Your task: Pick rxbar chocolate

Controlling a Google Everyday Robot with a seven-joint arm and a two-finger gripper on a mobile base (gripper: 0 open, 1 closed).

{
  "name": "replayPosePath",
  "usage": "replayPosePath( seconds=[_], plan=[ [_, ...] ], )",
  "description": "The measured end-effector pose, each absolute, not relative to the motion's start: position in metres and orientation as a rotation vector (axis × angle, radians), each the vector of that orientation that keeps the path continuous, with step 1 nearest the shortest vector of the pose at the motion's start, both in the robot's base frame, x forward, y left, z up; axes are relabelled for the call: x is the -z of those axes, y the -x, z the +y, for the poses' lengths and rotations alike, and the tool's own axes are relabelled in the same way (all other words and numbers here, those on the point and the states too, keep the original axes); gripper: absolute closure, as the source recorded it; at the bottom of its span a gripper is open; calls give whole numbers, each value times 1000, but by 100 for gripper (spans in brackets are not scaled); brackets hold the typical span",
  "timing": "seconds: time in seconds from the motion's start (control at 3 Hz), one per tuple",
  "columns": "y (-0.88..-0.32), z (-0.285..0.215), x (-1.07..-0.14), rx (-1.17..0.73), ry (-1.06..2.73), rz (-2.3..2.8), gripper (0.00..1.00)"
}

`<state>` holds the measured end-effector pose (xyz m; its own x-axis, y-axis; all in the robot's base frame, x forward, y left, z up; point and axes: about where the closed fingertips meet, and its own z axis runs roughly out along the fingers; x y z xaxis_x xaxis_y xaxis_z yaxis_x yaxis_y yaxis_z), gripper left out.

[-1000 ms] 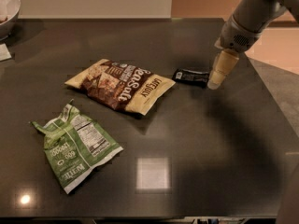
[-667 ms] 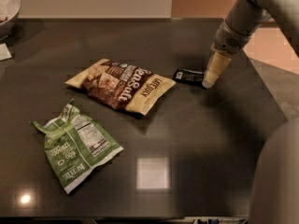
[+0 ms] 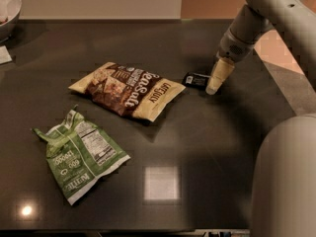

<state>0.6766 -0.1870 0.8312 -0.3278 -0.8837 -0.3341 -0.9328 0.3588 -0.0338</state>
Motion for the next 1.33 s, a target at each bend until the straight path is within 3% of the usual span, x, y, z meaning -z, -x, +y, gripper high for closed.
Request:
replayPosePath(
  seconds=[0.33,1.33],
  plan=[
    [-679,-180,-821,-240,1618,2335,18],
    [-678,-175,-827,-244,1631,2335,88]
  ],
)
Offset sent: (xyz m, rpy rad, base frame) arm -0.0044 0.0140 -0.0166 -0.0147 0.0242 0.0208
